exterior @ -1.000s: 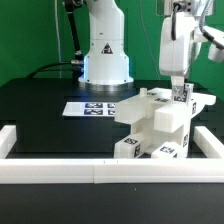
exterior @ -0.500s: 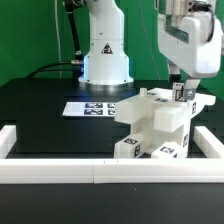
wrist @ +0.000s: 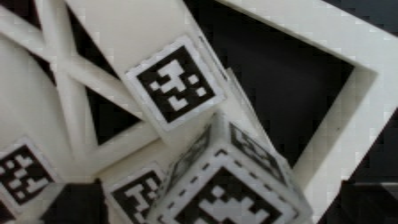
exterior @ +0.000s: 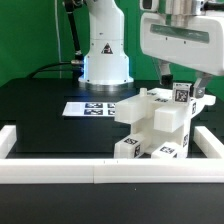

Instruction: Assemble chair

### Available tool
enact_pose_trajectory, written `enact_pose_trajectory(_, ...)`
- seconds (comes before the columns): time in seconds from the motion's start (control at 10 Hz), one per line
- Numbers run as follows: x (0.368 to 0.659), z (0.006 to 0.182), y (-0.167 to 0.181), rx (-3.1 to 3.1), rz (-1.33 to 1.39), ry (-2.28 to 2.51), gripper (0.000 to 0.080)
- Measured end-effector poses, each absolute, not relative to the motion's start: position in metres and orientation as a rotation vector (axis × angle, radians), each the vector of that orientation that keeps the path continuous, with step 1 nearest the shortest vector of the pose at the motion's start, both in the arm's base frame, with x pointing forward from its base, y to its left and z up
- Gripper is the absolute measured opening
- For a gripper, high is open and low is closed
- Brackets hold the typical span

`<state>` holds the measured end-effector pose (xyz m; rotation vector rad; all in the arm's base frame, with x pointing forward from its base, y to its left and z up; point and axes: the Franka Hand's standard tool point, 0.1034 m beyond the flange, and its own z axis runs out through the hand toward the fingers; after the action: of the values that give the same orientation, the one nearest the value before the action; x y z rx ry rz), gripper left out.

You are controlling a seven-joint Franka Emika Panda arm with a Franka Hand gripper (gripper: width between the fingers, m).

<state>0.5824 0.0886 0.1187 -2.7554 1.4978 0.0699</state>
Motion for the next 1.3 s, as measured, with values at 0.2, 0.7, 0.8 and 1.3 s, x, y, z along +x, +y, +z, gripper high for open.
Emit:
enact_pose_trajectory(0.2,0.5820,0.1179,0.0878,-2.875,0.069,1.250,0.0649)
enact_pose_trajectory(0.7,0.5815,0.1172,0.0877,-3.042,0.062,0.792,0.0649)
enact_pose_trajectory(0.8,0.5815,0.1173,0.0874,-3.057,0.062,0.731,0.0648)
enact_pose_trajectory(1.3,0.5818,0.1173,0.0853,-3.094,0.061,0.557,0.0441)
